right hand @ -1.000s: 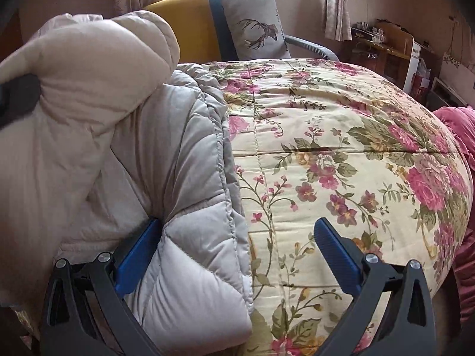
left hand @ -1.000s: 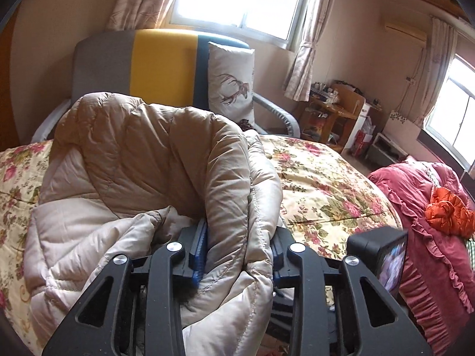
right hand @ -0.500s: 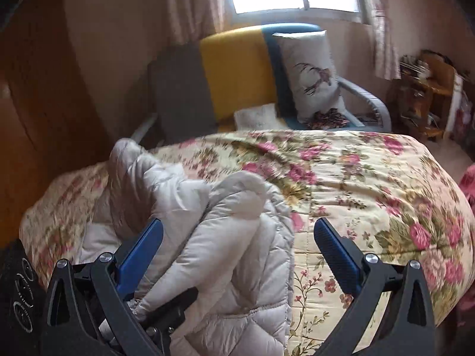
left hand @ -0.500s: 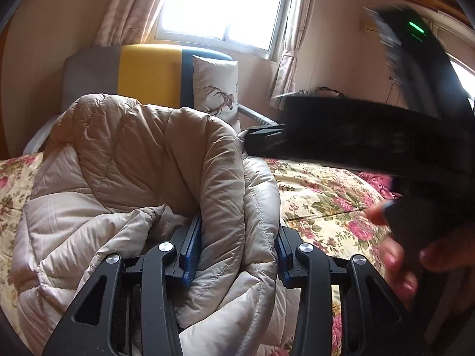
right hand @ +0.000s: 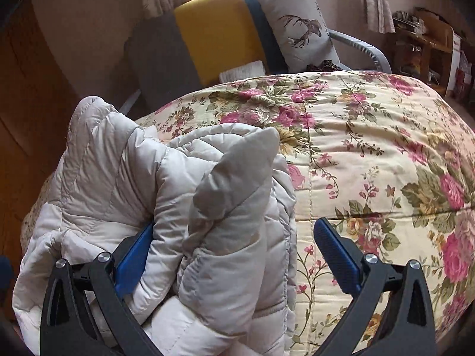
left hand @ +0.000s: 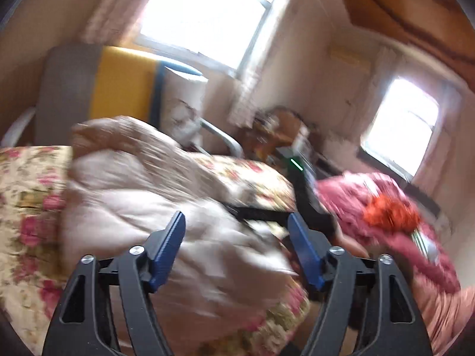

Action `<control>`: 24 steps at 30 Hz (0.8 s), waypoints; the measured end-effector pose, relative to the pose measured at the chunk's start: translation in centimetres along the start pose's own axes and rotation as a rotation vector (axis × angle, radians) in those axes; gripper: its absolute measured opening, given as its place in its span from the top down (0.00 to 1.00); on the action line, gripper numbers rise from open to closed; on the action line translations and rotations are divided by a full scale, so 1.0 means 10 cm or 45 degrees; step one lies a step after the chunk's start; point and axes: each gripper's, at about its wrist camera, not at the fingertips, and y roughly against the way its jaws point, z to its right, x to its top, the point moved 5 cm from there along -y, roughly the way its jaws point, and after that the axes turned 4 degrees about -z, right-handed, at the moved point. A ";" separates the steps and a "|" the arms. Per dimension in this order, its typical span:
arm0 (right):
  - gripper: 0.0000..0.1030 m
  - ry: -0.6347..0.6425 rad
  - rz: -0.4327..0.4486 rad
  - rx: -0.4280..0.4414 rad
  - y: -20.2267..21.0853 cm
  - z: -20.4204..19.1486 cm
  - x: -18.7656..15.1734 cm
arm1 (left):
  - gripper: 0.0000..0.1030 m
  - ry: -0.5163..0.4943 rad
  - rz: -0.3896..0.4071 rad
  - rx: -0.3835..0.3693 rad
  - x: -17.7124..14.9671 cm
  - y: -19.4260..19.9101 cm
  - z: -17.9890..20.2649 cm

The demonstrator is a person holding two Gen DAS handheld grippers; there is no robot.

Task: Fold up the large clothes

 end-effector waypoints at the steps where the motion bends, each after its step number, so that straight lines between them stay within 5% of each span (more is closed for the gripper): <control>1: 0.02 -0.031 0.015 0.022 0.01 0.02 -0.03 | 0.30 0.076 0.053 0.067 0.09 0.07 -0.26; 4: 0.02 -0.094 0.072 0.076 0.14 0.01 -0.06 | 0.30 0.322 0.105 0.283 0.21 0.12 -1.05; 7: 0.02 -0.177 0.285 0.183 0.56 0.07 -0.10 | 0.30 0.504 0.115 0.402 0.19 0.09 -1.71; 10: 0.02 -0.346 0.424 0.108 0.83 0.37 -0.22 | 0.30 0.599 0.055 0.475 0.01 -0.01 -2.12; 15: 0.07 -0.287 0.255 -0.091 0.56 0.48 -0.34 | 0.30 0.598 -0.027 0.409 -0.20 -0.30 -2.13; 19: 0.07 -0.113 0.168 -0.001 0.24 0.10 -0.31 | 0.36 0.568 -0.004 0.326 -0.11 -0.36 -1.91; 24: 0.02 -0.092 0.137 0.120 -0.04 -0.09 -0.12 | 0.46 0.365 -0.012 0.356 0.14 -0.54 -1.53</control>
